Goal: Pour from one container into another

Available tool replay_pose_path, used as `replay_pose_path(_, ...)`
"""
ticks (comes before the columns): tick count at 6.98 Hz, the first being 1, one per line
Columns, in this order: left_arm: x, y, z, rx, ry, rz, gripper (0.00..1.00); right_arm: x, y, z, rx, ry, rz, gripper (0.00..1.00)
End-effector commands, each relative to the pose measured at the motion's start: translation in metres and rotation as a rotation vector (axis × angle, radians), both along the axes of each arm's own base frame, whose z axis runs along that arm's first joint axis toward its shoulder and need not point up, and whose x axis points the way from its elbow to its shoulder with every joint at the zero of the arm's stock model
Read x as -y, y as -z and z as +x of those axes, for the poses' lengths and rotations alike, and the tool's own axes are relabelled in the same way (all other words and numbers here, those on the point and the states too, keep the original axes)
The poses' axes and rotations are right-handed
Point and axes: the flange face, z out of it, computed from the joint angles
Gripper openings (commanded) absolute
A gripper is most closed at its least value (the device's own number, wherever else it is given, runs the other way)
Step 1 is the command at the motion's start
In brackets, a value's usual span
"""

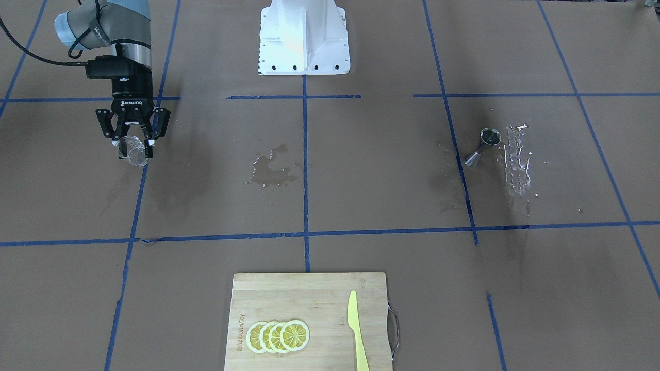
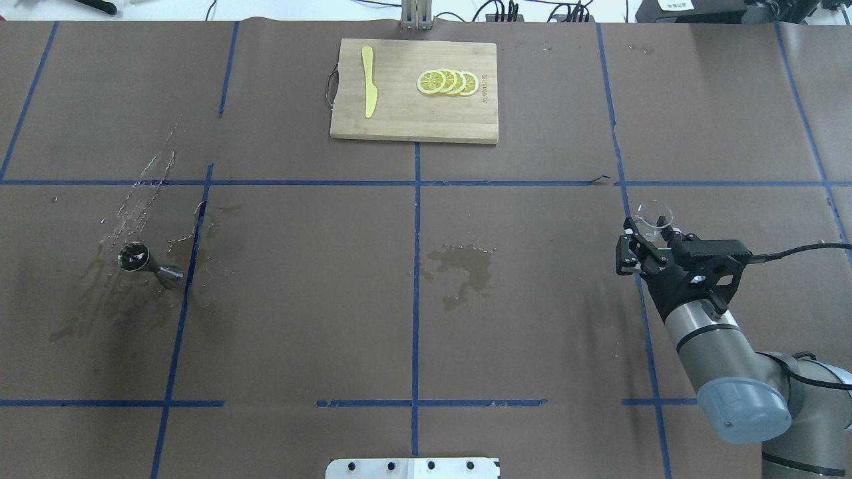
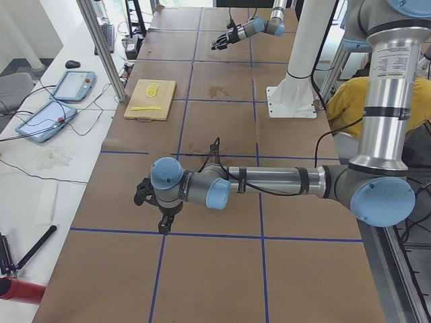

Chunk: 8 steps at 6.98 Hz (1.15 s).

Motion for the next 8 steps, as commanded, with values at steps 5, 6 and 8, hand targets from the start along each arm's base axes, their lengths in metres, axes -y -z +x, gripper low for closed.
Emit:
replay_pose_path(5,-0.001,-0.003,0.000,0.001,-0.002,-0.002,1.00,-0.045,-0.098,-0.037,0.019,-0.121,0.053,0.00)
replay_pose_path(6,-0.001,-0.003,0.000,0.001,-0.002,-0.002,1.00,-0.046,-0.102,-0.038,0.019,-0.119,0.054,0.00)
replay_pose_path(8,0.000,-0.002,0.000,0.003,-0.002,0.001,1.00,-0.051,-0.111,-0.041,0.012,-0.109,0.055,0.08)
